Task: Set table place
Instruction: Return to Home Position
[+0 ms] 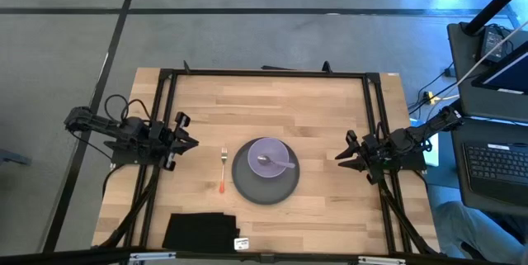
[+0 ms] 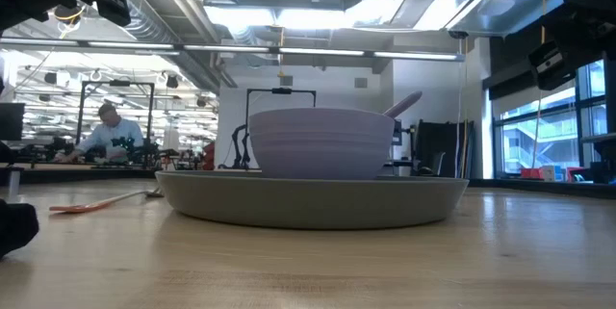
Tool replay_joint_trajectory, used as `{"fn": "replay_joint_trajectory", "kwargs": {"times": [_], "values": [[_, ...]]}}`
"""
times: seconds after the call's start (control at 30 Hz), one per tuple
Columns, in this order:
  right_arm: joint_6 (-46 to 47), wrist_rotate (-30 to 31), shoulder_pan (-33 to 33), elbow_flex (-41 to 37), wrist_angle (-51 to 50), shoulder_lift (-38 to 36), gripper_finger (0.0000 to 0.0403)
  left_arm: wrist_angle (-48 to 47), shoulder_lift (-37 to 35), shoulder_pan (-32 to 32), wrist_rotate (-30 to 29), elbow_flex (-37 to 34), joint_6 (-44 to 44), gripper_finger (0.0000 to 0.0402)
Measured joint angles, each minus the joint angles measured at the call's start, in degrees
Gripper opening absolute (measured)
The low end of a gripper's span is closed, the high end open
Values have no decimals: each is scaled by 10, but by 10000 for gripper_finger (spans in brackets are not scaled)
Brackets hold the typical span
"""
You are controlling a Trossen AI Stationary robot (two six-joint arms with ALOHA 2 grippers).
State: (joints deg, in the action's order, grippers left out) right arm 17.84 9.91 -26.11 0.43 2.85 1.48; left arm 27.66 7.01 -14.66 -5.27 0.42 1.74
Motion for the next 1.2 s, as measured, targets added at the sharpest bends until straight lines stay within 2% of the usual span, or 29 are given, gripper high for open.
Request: {"fn": "replay_joint_trajectory", "kwargs": {"times": [0.73,1.2], "values": [[-1,0,0,0,0,0,113,0,0,0,0,0,0,58],[-1,0,0,0,0,0,113,0,0,0,0,0,0,53]]}}
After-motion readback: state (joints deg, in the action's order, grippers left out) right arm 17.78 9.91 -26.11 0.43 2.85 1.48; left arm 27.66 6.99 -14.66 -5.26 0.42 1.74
